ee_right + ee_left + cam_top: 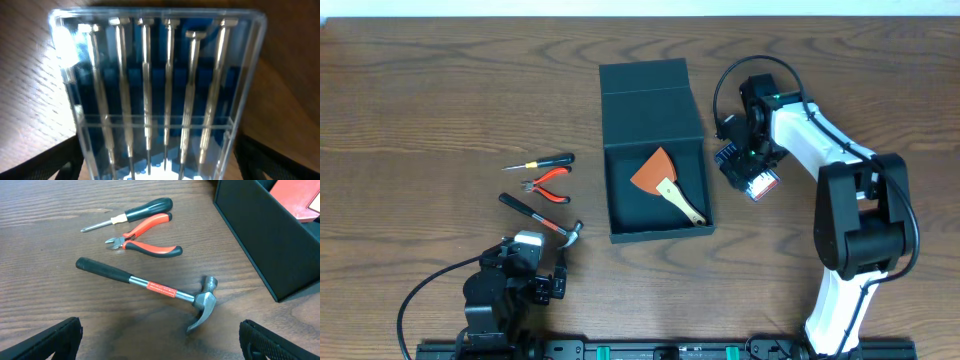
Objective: Pack container
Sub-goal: 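Carry the screwdriver case with the right gripper into the black box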
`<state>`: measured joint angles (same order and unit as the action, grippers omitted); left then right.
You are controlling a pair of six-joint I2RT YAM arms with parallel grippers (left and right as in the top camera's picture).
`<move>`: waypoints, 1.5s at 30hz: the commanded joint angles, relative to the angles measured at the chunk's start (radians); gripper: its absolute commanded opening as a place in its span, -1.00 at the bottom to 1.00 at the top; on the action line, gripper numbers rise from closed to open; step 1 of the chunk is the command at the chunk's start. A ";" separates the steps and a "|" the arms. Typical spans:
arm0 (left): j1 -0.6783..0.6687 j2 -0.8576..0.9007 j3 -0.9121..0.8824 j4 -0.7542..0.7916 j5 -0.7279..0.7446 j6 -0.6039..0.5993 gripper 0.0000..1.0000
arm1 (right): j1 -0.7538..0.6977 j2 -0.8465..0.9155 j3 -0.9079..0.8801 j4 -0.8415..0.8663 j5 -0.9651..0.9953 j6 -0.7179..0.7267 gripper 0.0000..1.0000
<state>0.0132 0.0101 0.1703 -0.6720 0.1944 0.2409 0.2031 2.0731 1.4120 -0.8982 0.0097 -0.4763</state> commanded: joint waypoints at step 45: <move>0.006 -0.007 -0.009 0.003 -0.008 0.013 0.97 | 0.033 0.038 0.277 -0.140 -0.010 0.034 0.14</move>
<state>0.0132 0.0101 0.1703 -0.6716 0.1944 0.2409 0.2260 2.1052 1.6428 -1.0206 0.0078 -0.4530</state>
